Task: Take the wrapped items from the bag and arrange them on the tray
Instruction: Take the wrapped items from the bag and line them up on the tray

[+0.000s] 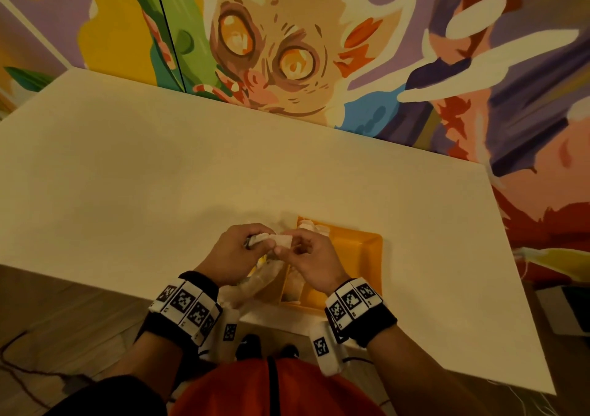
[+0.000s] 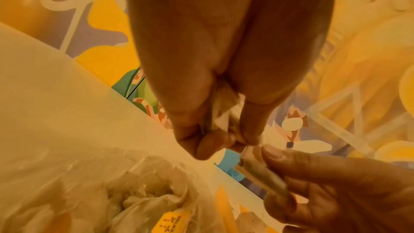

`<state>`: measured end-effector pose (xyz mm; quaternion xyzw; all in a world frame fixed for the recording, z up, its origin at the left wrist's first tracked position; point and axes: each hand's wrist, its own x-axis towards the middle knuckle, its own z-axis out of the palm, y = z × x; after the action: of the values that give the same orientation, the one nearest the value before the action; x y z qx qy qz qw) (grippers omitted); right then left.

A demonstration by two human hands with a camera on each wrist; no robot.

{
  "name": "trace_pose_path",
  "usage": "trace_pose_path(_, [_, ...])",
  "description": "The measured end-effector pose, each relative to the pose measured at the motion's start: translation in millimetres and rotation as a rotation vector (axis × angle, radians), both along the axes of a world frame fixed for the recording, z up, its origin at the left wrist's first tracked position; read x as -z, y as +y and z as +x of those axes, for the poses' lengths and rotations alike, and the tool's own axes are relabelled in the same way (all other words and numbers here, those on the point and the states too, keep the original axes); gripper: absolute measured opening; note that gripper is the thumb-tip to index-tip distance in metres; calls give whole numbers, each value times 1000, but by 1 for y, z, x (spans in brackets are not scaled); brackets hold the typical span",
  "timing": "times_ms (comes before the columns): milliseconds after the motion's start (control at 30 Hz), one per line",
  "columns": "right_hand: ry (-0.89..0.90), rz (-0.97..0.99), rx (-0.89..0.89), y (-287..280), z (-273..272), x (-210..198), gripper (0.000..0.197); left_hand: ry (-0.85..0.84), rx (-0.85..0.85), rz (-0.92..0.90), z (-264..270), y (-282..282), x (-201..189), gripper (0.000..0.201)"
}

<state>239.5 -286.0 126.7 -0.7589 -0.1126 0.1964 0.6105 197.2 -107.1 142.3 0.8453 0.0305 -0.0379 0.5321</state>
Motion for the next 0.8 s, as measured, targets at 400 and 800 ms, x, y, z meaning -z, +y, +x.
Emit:
trace_pose_path(400, [-33,-207,162,-22,6,12,24,34,-94,28,2,-12,11,17])
trace_pose_path(800, [156,-527,308,-62,39,27,11,203,-22,350,2,-46,30,16])
